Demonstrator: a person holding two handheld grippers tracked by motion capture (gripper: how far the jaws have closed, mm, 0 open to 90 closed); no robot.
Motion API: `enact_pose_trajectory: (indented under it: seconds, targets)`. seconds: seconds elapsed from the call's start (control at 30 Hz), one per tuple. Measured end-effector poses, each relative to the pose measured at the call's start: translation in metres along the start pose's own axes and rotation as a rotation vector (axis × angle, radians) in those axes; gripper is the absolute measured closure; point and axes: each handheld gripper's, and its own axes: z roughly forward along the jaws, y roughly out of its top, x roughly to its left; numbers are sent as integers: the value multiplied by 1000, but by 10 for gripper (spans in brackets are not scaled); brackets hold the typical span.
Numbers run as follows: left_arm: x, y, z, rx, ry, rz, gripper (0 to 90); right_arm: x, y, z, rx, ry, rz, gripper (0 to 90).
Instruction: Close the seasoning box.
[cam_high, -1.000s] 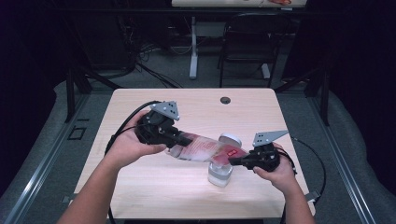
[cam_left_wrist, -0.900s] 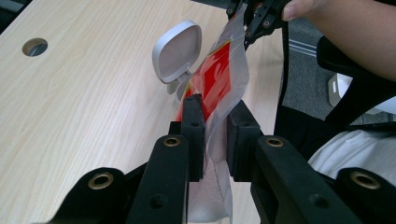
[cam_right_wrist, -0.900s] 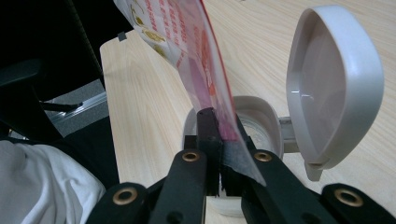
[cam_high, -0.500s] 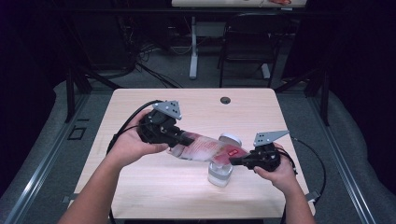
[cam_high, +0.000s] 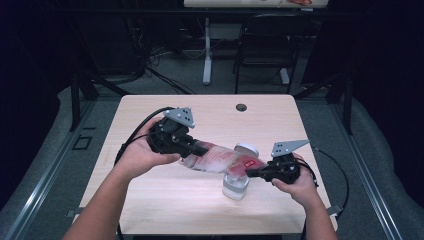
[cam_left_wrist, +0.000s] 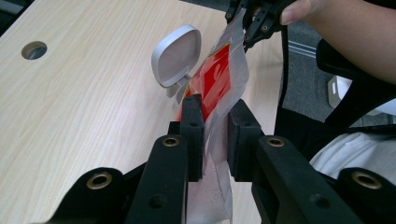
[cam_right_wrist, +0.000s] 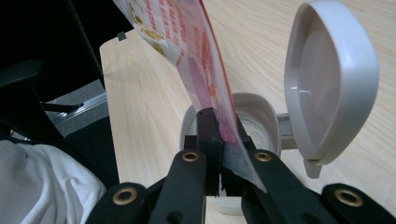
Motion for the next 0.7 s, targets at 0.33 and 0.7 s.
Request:
enact_pose_trajectory:
  seconds: [0.33,0.7]
  targets:
    - [-1,-1,-4,-5,6,-6,794,2,2,3,3,19,-2,889]
    - [-1,-2,-5,-9,3,-4,794,3,2,4,2,16,-4,889]
